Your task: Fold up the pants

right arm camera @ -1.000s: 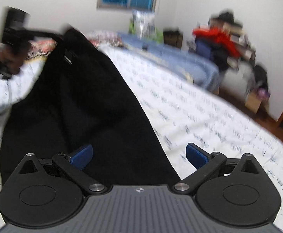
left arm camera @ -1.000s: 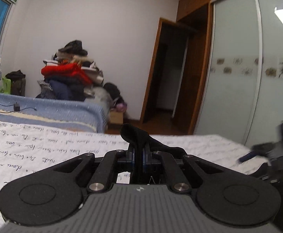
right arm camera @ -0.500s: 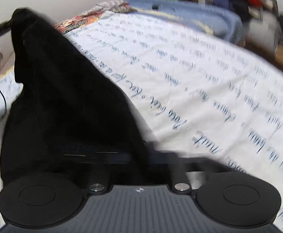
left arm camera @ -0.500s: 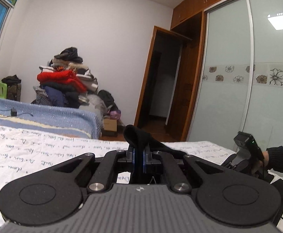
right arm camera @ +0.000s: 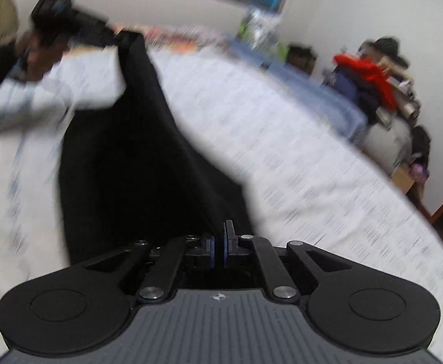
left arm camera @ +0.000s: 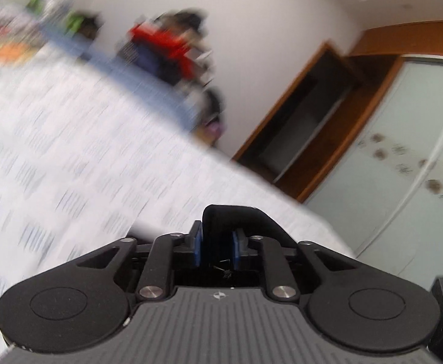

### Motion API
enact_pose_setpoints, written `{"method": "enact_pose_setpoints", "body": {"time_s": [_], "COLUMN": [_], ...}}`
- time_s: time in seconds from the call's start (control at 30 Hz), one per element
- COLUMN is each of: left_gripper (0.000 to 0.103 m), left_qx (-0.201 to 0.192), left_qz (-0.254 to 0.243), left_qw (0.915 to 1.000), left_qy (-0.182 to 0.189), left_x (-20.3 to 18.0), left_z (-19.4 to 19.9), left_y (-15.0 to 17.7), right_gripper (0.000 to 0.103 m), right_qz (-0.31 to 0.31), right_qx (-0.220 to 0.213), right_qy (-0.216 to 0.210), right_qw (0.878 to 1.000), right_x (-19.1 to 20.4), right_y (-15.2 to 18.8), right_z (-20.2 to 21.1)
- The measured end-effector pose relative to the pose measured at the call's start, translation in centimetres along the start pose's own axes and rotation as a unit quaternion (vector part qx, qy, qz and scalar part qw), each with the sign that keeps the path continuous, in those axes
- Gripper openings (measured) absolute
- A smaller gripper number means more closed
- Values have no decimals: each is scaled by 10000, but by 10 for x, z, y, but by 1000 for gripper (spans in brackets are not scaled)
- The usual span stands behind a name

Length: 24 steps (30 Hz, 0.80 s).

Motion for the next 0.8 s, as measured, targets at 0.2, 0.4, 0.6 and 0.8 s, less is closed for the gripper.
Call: {"method": "enact_pose_setpoints", "body": {"time_s": [0.2,0.4,0.6,0.8], "left_gripper": [66,88,81,80], "left_qx": [495,291,489,659], "left_qz": [1009,2141,2901,3158], "left_qw": [9937,9759,9554,9465], "left_qy": [21,318,267,101], "left_x": [23,23,23,24], "left_z": [25,53,37,15], "left_y": [20,41,66,69], "right_gripper": [5,5,5,5], "right_qz": [-145,-570,-553,-554], "right_qx": [370,51,-22,-129], "right_qy": [26,-33,49,120], "right_qw": [9992,9984,9985,9983], "right_x": [27,8,4,2], "right_y": [23,7,-2,-10], "right_z": [-30,-24,-20,-11]}}
Point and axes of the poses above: each gripper's, at about its wrist camera, not at the fingertips, and z roughly against the way its jaws point, x to its left, y to its underside, the point moved 9 cm from there along -z, roughly the way its jaws point, and after that the axes turned 7 degrees about x, right-handed, at the moved point
